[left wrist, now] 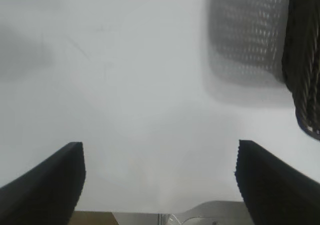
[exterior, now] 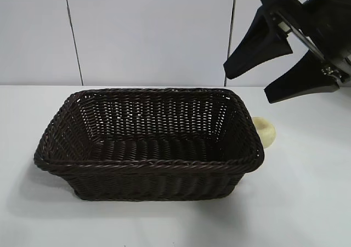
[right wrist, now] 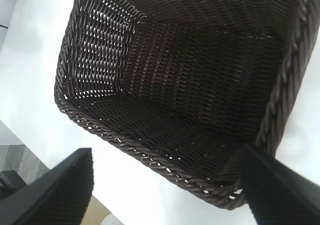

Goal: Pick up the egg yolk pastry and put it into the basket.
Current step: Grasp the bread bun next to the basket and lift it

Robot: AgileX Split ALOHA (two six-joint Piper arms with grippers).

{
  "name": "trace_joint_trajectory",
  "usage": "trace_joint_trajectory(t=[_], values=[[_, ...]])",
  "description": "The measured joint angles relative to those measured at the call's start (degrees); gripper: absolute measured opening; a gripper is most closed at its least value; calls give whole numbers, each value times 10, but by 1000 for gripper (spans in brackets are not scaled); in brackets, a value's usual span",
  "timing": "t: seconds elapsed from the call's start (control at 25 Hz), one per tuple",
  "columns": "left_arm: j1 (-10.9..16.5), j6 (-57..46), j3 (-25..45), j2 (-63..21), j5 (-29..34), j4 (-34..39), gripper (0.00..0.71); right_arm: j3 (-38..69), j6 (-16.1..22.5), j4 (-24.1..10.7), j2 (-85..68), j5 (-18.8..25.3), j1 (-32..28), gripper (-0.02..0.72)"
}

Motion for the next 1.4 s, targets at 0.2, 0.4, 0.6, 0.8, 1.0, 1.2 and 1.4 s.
trace_joint_trajectory(t=[0.2,0.4,0.6,0.8,1.0,1.2,1.4], values=[[0,0,120,-140,-37,0,598,0,0,0,0,5,0,579],[0,0,221,-266,-58,0,598,0,0,0,0,10,0,579],[0,0,305,-388,-80,0,598,0,0,-1,0,10,0,579],[0,0,335,-468,-72,3,598,0,0,-1,0,10,0,579],[0,0,340,-510,-64,0,598,0,0,-2,0,10,0,579],[0,0,340,-553,-63,0,598,0,0,-2,0,10,0,579],[0,0,340,-632,-61,0,598,0,0,-2,0,10,0,579]])
